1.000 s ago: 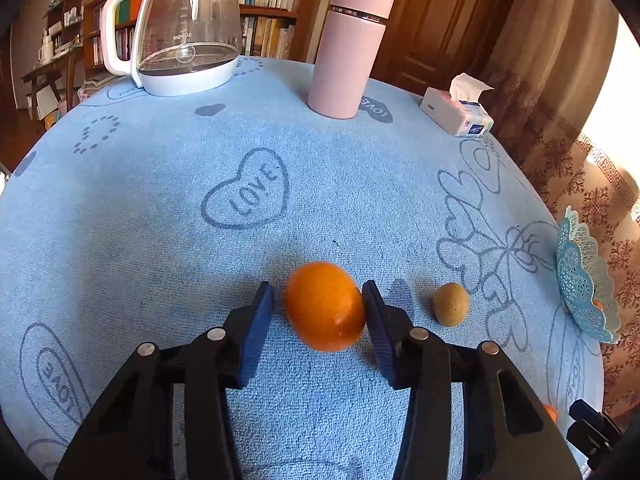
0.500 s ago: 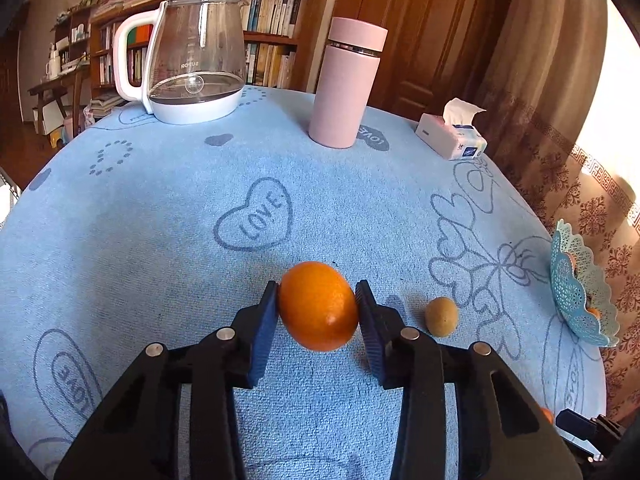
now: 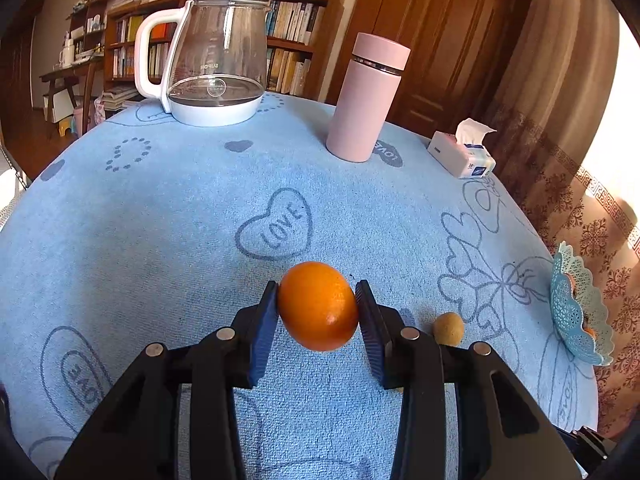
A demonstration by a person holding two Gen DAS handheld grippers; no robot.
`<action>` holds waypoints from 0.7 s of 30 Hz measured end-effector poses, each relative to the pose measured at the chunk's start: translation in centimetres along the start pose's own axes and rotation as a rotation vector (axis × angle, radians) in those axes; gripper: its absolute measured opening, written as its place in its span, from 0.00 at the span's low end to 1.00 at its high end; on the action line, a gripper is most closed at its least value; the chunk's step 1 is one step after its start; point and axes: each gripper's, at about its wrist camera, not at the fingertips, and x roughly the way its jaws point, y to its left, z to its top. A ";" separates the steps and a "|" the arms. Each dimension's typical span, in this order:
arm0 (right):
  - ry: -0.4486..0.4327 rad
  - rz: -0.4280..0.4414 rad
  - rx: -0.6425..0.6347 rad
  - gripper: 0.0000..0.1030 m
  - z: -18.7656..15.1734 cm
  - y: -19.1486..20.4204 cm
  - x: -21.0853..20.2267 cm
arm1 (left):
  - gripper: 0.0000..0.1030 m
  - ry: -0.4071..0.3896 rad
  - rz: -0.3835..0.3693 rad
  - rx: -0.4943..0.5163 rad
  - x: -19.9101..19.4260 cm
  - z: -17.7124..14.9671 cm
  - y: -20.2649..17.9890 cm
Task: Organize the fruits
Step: 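Grasp an orange with the right tool while the left tool holds its orange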
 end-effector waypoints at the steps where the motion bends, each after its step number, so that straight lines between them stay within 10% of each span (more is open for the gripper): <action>1: 0.001 -0.001 -0.002 0.58 0.0 0.1 0.1 | 0.38 0.000 -0.001 -0.001 0.0 0.0 0.0; 17: 0.006 -0.052 -0.033 0.57 0.6 1.0 1.5 | 0.38 -0.012 -0.013 -0.009 -0.5 0.0 0.1; 21: 0.005 -0.091 -0.059 0.41 0.5 1.3 1.7 | 0.38 -0.013 -0.015 -0.011 -0.6 0.1 0.1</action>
